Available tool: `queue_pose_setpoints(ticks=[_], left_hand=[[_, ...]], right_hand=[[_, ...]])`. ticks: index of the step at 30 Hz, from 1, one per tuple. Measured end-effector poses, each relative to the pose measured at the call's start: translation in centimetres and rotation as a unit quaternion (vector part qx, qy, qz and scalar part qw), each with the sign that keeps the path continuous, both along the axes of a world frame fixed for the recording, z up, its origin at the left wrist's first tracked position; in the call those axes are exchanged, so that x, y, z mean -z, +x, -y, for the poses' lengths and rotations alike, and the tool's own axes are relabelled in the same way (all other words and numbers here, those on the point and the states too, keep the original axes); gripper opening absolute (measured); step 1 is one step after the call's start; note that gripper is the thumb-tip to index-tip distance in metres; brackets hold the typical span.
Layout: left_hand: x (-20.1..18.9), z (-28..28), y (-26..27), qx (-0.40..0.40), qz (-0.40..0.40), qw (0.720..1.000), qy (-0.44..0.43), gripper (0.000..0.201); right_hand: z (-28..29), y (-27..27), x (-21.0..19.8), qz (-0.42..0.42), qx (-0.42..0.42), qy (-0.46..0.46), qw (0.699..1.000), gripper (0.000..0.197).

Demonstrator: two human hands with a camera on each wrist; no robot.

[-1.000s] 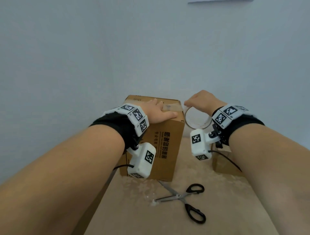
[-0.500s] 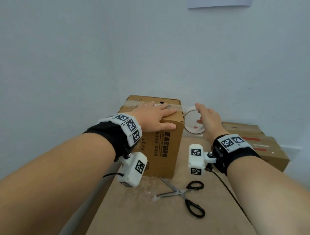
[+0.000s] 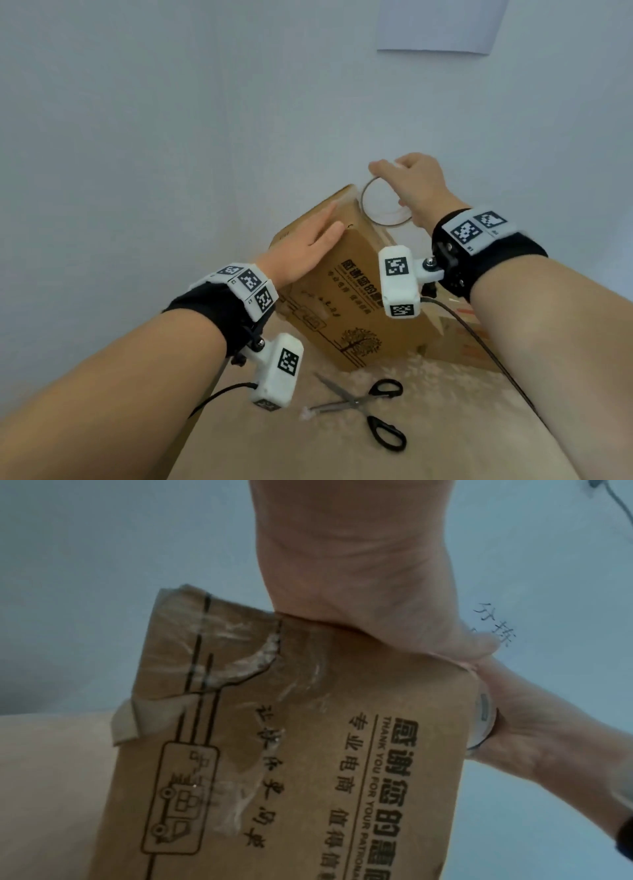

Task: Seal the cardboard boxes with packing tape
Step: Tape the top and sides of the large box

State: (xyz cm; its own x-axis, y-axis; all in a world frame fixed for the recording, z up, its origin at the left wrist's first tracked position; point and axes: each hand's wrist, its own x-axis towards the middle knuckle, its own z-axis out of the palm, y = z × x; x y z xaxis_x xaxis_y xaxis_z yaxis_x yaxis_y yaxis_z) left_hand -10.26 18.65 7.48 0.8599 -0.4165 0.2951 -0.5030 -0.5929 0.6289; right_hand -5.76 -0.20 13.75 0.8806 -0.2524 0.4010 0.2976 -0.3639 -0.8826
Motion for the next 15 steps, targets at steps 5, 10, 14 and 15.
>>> queue_pose_setpoints(ticks=[5, 10, 14, 15], left_hand=[[-0.5, -2.8, 1.0, -0.038, -0.092, 0.981, -0.166, 0.039], [-0.5, -7.4, 1.7, -0.083, -0.173, 0.965, -0.180, 0.040], [2.8, -11.5, 2.4, -0.149, -0.232, 0.945, -0.177, 0.053], [3.8, -12.3, 2.4, -0.160, -0.241, 0.943, -0.163, 0.053]], right_hand=[[-6.9, -0.1, 0.3, 0.023, -0.070, -0.147, 0.986, 0.042], [-12.4, 0.3, 2.5, 0.013, -0.145, -0.143, 0.979, 0.040], [-15.9, 1.1, 4.9, -0.049, -0.182, -0.128, 0.974, 0.051], [-16.9, 1.3, 5.5, -0.062, -0.188, -0.143, 0.970, 0.053]])
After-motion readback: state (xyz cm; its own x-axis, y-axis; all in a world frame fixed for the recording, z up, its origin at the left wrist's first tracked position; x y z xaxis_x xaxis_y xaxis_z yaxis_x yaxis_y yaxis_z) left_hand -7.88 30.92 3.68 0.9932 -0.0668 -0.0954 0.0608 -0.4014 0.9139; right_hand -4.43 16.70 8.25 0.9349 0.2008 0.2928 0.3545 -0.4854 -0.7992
